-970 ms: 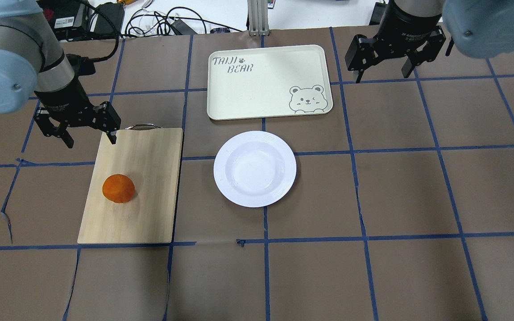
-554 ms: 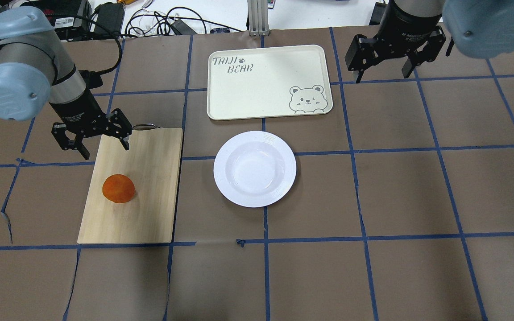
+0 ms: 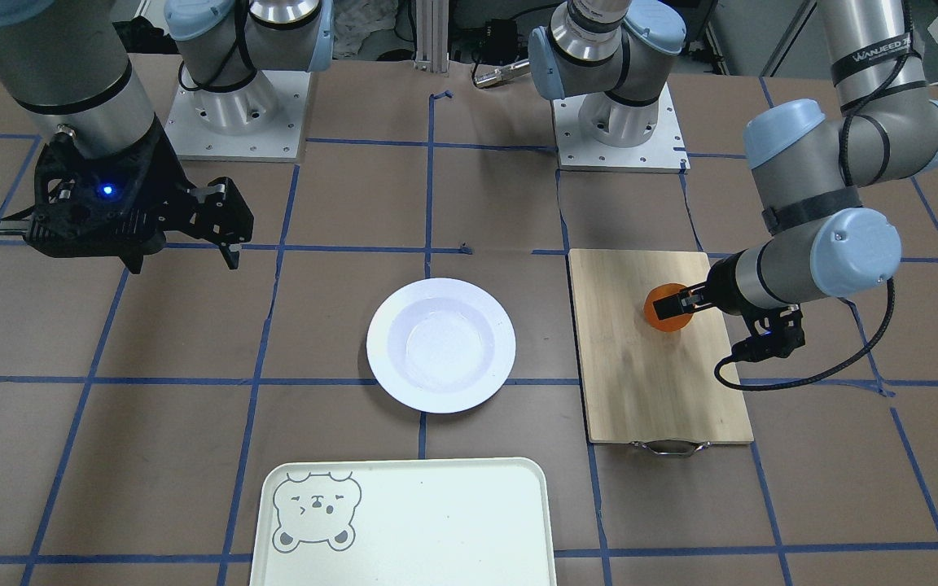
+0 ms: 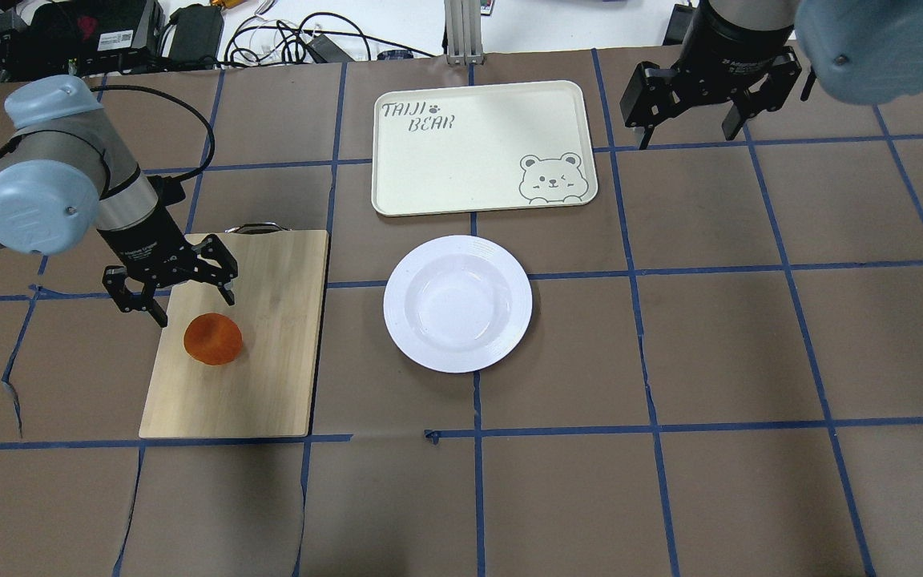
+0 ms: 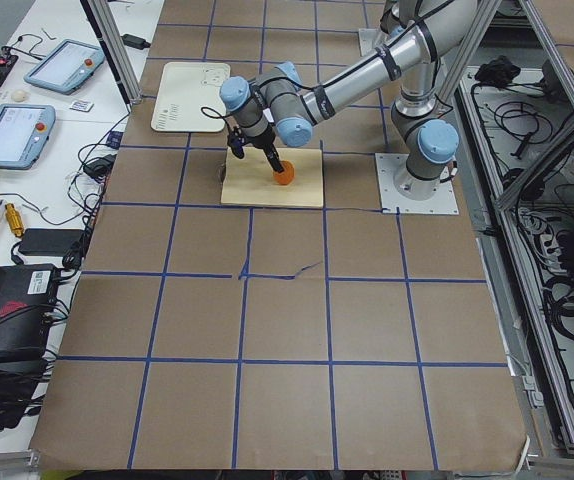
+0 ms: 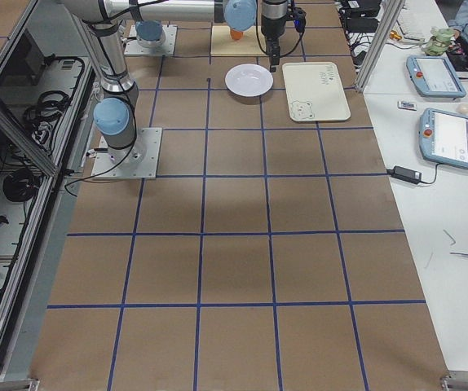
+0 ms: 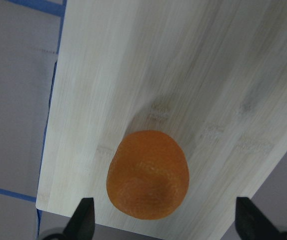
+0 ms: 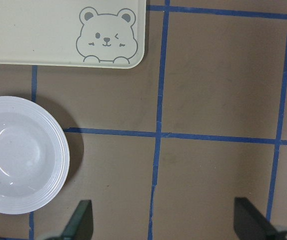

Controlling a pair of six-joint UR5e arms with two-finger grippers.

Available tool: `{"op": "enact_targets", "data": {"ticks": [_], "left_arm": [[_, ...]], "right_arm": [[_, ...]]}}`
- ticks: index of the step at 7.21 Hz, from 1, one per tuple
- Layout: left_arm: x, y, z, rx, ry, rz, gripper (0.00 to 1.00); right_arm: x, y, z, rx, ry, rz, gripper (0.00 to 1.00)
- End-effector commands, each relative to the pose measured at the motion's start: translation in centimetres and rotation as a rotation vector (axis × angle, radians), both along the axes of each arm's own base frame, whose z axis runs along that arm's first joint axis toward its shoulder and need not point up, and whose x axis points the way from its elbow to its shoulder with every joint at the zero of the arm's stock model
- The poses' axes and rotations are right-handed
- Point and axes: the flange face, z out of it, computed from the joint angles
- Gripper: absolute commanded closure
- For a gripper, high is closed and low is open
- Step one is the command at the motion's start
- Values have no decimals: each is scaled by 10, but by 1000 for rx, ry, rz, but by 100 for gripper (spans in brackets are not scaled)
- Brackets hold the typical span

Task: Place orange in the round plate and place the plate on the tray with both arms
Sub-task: 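Lower the left gripper over the orange on the cutting board and close it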

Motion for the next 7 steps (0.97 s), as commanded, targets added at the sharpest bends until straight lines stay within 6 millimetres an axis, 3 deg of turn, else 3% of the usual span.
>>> {"op": "enact_targets", "data": {"ticks": [1,2,4,5,7], "left_arm": [[2,-2,-29,6,0,12,0],[1,1,-44,34,7,14,0],[1,3,-53,54,9,22,0],[0,2,-52,52,11,28,7],[1,0,-49,45,7,26,100]], "right_arm": [[0,0,0,0,0,0,0],[0,0,0,0,0,0,0],[0,0,0,0,0,0,0],[0,0,0,0,0,0,0],[0,0,0,0,0,0,0]]}}
